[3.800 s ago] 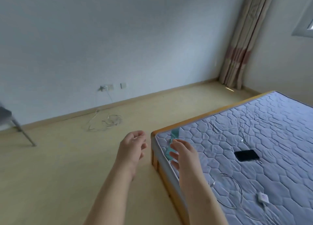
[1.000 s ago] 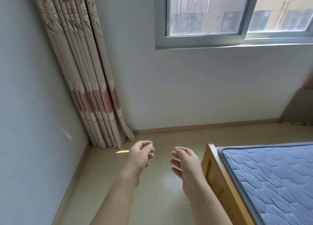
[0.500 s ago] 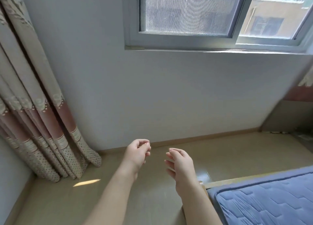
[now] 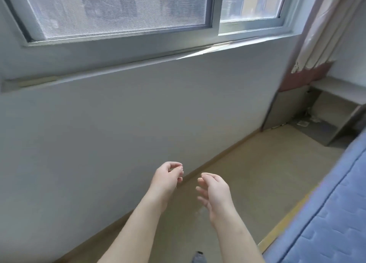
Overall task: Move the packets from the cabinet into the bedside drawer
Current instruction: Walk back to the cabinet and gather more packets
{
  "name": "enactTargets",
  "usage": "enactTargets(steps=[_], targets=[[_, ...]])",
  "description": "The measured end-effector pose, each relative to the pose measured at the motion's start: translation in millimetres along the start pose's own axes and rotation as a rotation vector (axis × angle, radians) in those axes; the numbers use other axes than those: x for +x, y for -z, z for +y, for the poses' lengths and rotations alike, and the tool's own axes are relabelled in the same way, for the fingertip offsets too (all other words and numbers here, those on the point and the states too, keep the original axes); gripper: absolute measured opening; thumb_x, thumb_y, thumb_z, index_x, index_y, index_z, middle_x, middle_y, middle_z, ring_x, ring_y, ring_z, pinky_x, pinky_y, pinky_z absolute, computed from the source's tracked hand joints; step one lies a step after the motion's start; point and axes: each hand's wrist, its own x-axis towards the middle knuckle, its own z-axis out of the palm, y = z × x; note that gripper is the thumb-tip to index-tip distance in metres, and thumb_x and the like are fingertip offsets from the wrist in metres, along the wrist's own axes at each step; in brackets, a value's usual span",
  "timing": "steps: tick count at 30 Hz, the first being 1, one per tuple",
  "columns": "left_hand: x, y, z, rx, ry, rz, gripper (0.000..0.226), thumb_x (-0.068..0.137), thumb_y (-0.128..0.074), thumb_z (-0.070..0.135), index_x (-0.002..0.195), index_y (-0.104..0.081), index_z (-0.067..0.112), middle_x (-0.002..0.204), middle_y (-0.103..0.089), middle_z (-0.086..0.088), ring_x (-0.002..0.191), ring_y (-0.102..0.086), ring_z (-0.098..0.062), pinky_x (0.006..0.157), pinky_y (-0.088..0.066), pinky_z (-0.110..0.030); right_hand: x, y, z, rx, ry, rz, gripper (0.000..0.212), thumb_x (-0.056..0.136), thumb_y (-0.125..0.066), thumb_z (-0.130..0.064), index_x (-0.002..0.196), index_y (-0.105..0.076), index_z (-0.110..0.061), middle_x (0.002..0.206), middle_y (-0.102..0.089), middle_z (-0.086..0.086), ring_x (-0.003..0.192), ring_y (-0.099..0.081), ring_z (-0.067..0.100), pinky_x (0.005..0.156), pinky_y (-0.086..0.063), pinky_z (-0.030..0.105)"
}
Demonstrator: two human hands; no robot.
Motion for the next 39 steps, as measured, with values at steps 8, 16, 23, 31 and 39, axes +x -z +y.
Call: enactTargets(steps=[8, 16, 23, 31, 39], targets=[[170, -121, 71, 0.084, -0.051, -0.175, 0.012, 0.096, -0.048, 0.021, 0.093, -0.059, 0.026, 0.102, -0.064, 0.002, 0.086, -0.060, -0.010, 0.072, -0.045, -0.022, 178, 48, -94, 0.079, 0.051, 0.151, 0.009, 0.093, -0.050, -0.019, 0.088, -0.058, -0.020, 0.094, -0.060, 0.000, 0.085, -0.058, 0.018, 0.076, -0.045, 0.032], [312, -235, 151, 0.122, -0.043, -0.300, 0.011, 0.096, -0.049, 0.020, 0.093, -0.059, 0.025, 0.101, -0.065, -0.001, 0.084, -0.060, -0.012, 0.071, -0.043, -0.025, 318, 94, -186, 0.131, 0.017, 0.254, 0.009, 0.094, -0.049, -0.019, 0.089, -0.058, -0.020, 0.098, -0.060, 0.000, 0.088, -0.058, 0.018, 0.080, -0.046, 0.033], [444, -350, 212, 0.205, -0.118, -0.461, 0.011, 0.094, -0.051, 0.020, 0.097, -0.060, 0.026, 0.098, -0.065, 0.003, 0.089, -0.063, -0.011, 0.086, -0.046, -0.031, 451, 145, -270, 0.235, 0.055, 0.404, 0.010, 0.094, -0.048, -0.018, 0.089, -0.056, -0.019, 0.096, -0.057, -0.001, 0.089, -0.056, 0.018, 0.076, -0.045, 0.030], [558, -502, 286, 0.208, -0.132, -0.655, 0.010, 0.094, -0.052, 0.021, 0.096, -0.060, 0.025, 0.095, -0.065, 0.002, 0.086, -0.061, -0.013, 0.082, -0.046, -0.029, 563, 235, -363, 0.318, 0.082, 0.641, 0.011, 0.093, -0.048, -0.015, 0.087, -0.056, -0.020, 0.094, -0.057, -0.001, 0.088, -0.056, 0.018, 0.077, -0.047, 0.031], [599, -676, 307, 0.352, -0.142, -0.847, 0.012, 0.092, -0.052, 0.017, 0.092, -0.060, 0.024, 0.094, -0.064, 0.000, 0.083, -0.061, -0.013, 0.072, -0.043, -0.025, 641, 362, -407, 0.456, 0.072, 0.823, 0.014, 0.093, -0.048, -0.015, 0.085, -0.056, -0.023, 0.101, -0.059, 0.001, 0.093, -0.059, 0.019, 0.084, -0.047, 0.034]])
